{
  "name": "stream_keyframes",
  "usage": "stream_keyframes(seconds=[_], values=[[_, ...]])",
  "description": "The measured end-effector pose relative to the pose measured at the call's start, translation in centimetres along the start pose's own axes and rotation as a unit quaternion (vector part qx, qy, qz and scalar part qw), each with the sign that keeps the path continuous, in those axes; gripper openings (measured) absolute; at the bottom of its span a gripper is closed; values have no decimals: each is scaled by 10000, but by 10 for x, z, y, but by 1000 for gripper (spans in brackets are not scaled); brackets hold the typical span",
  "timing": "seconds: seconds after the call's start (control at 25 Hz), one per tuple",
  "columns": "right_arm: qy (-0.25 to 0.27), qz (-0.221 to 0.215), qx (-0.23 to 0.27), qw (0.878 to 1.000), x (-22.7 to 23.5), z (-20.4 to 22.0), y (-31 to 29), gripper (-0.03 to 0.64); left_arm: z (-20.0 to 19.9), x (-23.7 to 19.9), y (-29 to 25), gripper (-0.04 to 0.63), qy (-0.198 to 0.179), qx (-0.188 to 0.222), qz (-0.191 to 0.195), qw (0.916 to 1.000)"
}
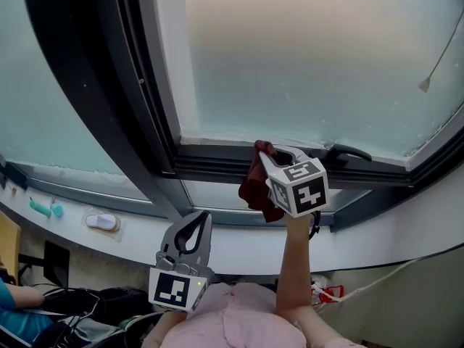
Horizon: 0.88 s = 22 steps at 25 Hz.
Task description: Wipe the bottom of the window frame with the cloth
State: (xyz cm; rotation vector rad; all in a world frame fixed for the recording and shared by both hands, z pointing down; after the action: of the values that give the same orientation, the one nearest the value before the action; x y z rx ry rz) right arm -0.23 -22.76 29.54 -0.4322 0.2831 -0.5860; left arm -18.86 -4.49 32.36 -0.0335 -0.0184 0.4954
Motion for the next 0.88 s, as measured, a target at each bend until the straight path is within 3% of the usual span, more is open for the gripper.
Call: stream_keyframes(seconds=[0.88], values=[[-371, 685, -83, 9969, 47, 25, 31, 49, -2, 5, -3, -3, 24, 35, 112, 9999]])
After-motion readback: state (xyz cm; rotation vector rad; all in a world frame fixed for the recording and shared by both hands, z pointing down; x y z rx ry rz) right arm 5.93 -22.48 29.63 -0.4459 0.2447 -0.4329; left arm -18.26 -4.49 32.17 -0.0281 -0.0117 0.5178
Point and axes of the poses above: the fingertips, and each gripper's own axes: y backward along the fingers, x to its right, z out of its underside, the point moved 9 cm from there along y, backward along the fingers, and after that the axes turned 3 degrees about z, right-handed, at the moved point
